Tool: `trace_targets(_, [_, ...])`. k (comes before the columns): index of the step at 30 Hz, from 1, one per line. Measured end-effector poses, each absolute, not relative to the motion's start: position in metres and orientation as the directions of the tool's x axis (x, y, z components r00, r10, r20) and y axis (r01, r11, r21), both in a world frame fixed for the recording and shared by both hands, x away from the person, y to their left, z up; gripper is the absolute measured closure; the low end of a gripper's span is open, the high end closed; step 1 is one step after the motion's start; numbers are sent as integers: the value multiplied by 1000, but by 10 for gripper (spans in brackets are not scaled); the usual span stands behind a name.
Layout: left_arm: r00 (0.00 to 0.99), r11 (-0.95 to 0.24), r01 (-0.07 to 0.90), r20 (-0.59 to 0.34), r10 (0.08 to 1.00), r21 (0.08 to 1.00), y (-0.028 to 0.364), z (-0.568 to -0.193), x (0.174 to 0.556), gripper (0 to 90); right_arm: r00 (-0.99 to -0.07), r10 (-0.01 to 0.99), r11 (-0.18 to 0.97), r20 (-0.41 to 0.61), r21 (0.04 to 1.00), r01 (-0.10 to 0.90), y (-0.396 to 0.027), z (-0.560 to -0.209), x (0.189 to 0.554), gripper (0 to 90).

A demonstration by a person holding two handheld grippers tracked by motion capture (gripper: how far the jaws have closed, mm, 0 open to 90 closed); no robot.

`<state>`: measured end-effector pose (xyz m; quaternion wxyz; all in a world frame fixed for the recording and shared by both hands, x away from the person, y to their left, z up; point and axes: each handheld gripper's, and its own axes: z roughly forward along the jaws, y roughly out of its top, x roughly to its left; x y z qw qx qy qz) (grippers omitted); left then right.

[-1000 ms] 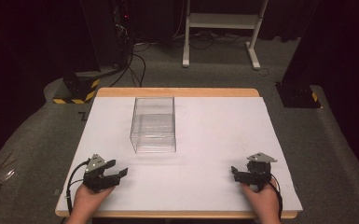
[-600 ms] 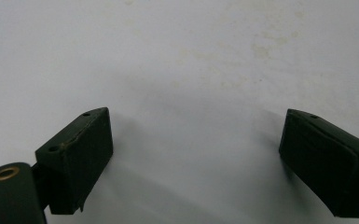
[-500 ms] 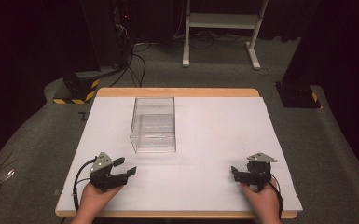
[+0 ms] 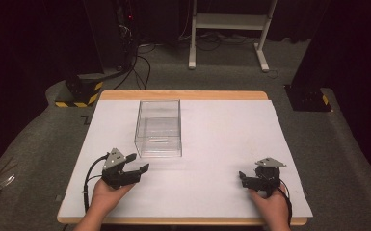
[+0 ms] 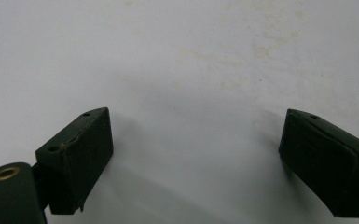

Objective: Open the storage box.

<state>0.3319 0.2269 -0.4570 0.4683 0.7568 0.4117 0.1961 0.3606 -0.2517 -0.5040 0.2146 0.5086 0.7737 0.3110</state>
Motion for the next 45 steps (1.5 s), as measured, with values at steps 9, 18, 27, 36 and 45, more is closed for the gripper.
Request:
trace_targets(9, [593,-214,435,-99,799,874,219,-456,343,318,-392,920,291,-18,700,652,-252,-504,361,97])
trace_targets(18, [591,-214,436,-99,801,874,216,-460,355,316,-391,920,291,-18,700,652,-252,-504,361,97])
trace_targets(27, [597,-220,430,-93,797,875,210,-463,363,322,-390,920,292,-21,701,651,-252,-504,360,98])
trace_targets(36, [606,-188,421,-121,786,887,207,-462,375,355,-391,920,293,-23,703,648,-252,-504,360,98])
trace_targets(45, [612,-147,411,-153,776,900,208,-463,383,412,-390,920,293,-23,703,649,-251,-504,360,99])
